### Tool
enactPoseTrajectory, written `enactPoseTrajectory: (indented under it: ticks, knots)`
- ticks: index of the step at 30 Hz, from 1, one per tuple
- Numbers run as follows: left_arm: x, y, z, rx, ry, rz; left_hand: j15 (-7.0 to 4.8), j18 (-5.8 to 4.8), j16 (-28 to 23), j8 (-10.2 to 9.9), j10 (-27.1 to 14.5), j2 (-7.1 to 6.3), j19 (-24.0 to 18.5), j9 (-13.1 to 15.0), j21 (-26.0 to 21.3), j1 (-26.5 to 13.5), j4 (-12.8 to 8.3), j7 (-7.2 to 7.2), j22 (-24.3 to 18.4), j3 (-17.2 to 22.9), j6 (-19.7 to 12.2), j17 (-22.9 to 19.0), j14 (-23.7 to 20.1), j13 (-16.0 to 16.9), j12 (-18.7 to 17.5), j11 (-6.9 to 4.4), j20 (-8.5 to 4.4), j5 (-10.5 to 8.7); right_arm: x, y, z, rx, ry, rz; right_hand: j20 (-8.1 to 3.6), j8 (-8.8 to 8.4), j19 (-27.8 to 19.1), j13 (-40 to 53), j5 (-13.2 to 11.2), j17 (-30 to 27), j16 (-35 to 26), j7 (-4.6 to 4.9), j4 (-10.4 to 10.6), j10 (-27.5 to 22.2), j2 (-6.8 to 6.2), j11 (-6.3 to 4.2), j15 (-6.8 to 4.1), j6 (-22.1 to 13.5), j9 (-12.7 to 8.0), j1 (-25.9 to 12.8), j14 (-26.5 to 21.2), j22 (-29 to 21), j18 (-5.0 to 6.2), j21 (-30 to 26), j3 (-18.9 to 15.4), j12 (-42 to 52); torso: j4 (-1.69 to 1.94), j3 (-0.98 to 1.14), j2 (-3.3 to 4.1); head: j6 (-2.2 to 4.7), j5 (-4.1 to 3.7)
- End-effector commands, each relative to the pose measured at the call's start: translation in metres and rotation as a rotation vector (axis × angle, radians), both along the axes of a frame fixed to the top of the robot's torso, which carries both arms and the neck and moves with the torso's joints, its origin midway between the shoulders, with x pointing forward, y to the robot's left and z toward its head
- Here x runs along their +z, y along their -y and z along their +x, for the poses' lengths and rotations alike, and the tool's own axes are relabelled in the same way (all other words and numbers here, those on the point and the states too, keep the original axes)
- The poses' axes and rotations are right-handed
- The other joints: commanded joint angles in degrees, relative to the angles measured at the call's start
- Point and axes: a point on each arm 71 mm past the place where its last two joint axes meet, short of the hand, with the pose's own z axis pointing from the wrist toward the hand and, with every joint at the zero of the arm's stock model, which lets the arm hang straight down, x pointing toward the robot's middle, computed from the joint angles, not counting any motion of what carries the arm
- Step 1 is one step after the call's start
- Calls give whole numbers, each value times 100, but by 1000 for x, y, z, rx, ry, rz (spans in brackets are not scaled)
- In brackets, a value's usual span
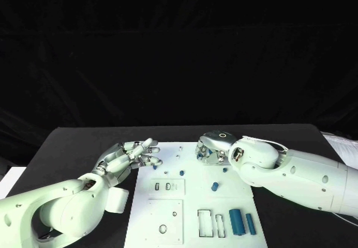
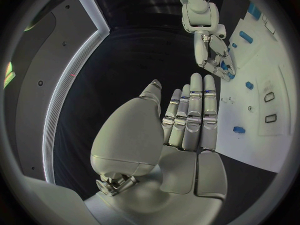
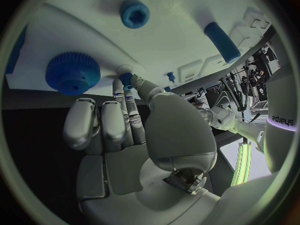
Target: Assemble the parts on the task board
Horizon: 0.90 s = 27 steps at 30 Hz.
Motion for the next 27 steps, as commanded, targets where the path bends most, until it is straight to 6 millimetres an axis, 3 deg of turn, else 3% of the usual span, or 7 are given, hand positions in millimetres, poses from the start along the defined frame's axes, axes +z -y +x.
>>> enactPoseTrajectory:
  ticks: [1, 8, 27]
  knots:
    - [1, 0, 0, -12, 6, -10, 10, 66, 27, -29, -7, 17, 36, -7, 7, 13, -27, 36, -7, -20, -6, 5, 14, -7, -19, 23, -14, -13, 8, -3, -1, 4, 76, 55, 16, -13, 23, 8, -57, -12, 38, 21, 4, 108, 87, -80, -24, 21, 13, 151, 196, 28, -90, 48, 77, -2, 11, -7, 14, 28, -2]
    - [2, 0, 1, -10, 7, -10, 18, 63, 9, -43, -6, 26, 25, -6, -3, 28, -42, 38, -15, -20, -4, 25, -16, -7, -37, 27, -10, -15, 17, -12, 2, 2, 131, 110, 26, -36, 8, 1, -114, 5, 64, 39, 9, 88, 45, -67, -13, 17, 23, 170, 190, 52, -91, 72, 176, -8, 26, -8, 31, 61, -4]
    - [4, 1, 1, -16, 11, -12, 19, 63, 4, -46, -4, 27, 21, -5, -7, 30, -44, 39, -18, -21, -2, 30, -24, -7, -41, 28, -8, -15, 16, -38, 16, 17, 125, 102, 44, -66, -7, -5, -160, 18, 94, 58, 59, 47, -42, -45, 6, -7, 30, 122, 186, 82, -93, 102, 251, -10, 45, -15, 56, 47, 20]
